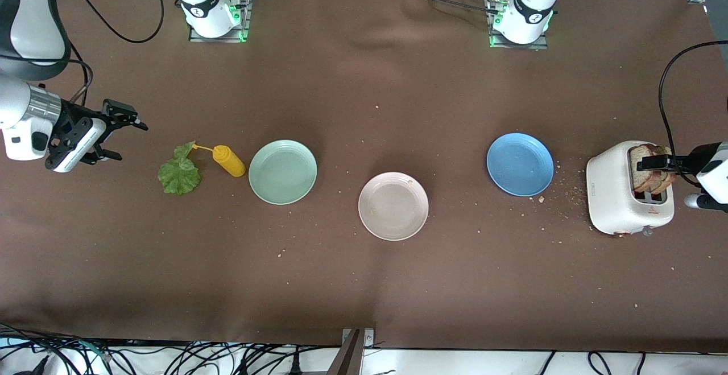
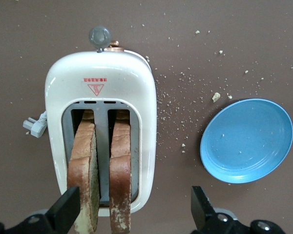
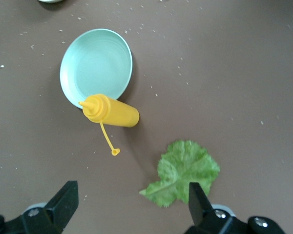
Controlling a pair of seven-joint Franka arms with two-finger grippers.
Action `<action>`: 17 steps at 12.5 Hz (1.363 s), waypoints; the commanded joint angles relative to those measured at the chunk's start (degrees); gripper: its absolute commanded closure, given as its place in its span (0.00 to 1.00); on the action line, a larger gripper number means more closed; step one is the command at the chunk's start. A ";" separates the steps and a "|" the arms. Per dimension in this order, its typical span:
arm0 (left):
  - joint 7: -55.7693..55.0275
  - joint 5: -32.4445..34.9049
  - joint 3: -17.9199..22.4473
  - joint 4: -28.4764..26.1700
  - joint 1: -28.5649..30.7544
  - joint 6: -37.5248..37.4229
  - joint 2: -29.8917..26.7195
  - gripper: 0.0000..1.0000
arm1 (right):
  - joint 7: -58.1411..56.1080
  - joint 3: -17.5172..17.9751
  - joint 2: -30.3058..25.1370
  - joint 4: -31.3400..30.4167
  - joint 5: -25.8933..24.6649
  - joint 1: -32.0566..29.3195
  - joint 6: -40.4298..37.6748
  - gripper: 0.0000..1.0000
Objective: Make sandwich in beige plate with both arms
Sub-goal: 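Lift a toast slice with the left gripper while the right gripper grasps the mustard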
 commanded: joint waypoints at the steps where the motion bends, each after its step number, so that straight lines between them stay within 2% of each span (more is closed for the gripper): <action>1: -1.25 -0.71 -0.14 0.67 0.05 0.66 0.74 0.00 | -14.90 -1.93 3.56 -0.47 9.62 -0.39 0.88 0.00; 2: -1.60 -0.71 -0.14 0.59 0.05 0.66 0.74 0.00 | -22.52 -1.94 5.05 -0.56 12.61 -1.09 0.88 0.00; 4: -3.44 -0.71 -0.40 -0.03 -0.12 0.66 0.56 0.00 | -38.87 -1.94 9.00 -0.56 23.40 -3.28 -0.26 0.00; 6: -4.93 -0.71 -0.58 -0.12 -0.30 0.57 0.39 0.00 | -48.66 -1.94 13.48 -0.56 29.92 -5.57 -4.46 0.00; 9: -4.94 -0.71 -0.58 -0.82 -0.30 0.66 0.30 0.00 | -59.92 -1.94 19.64 -0.39 34.51 -9.00 -12.02 0.00; 13: -4.94 -2.38 -0.58 -2.22 -0.30 2.67 0.82 0.00 | -72.75 -1.94 28.34 -0.03 44.17 -9.88 -21.69 0.00; 15: -4.85 -2.38 -0.58 -4.76 -0.30 6.18 1.00 0.00 | -76.64 -1.94 31.16 -0.03 45.77 -10.41 -23.63 0.00; 17: -4.41 -1.86 -0.58 -5.04 -0.30 6.63 1.70 0.01 | -77.96 -1.85 32.31 -0.03 45.77 -10.76 -24.70 0.00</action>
